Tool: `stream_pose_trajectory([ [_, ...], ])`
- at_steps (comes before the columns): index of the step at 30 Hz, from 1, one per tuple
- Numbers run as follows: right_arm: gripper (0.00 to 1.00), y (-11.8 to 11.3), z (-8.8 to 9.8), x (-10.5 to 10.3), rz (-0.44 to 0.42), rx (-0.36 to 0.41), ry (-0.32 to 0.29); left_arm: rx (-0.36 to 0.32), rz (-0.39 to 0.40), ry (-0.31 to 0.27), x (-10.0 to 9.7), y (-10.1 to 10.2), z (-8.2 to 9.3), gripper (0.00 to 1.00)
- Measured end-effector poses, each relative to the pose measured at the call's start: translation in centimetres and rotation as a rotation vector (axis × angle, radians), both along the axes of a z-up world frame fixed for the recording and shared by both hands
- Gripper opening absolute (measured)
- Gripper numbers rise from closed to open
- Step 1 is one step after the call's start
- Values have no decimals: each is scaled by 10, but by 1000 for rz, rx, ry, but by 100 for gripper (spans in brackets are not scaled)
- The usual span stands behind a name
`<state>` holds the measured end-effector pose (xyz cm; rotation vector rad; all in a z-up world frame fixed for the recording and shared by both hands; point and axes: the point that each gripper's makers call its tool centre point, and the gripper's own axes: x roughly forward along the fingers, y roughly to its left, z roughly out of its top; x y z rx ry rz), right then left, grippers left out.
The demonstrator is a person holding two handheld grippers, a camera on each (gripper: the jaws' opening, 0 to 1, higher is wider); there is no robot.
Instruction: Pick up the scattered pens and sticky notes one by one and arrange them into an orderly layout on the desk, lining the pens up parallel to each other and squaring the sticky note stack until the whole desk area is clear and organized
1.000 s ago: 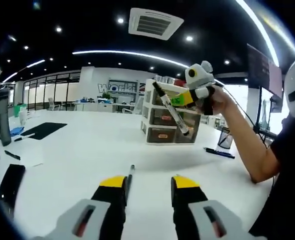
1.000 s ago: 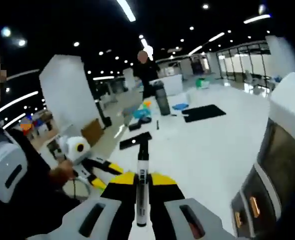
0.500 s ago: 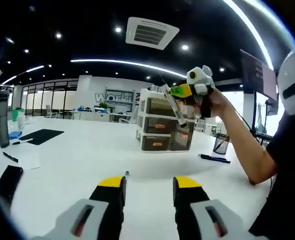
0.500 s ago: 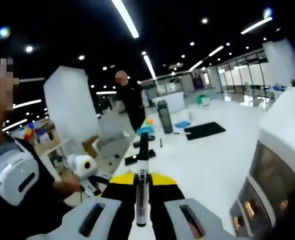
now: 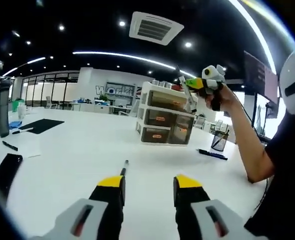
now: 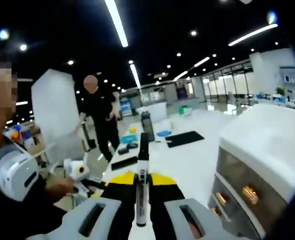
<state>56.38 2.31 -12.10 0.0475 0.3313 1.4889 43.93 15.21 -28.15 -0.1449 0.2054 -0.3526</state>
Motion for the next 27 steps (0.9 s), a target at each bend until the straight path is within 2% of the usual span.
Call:
stream_pose_trajectory([
  [8, 8, -34, 10, 3, -76, -5, -41, -4, 3, -5, 0, 3, 2, 38],
  [15, 8, -82, 17, 10, -187, -5, -69, 0, -5, 3, 6, 2, 1, 37],
  [20, 8, -127, 28, 16, -287, 11, -93, 3, -34, 8, 15, -10, 3, 37],
  [27, 8, -181, 28, 25, -411, 10, -93, 23, -65, -6, 26, -20, 12, 37],
])
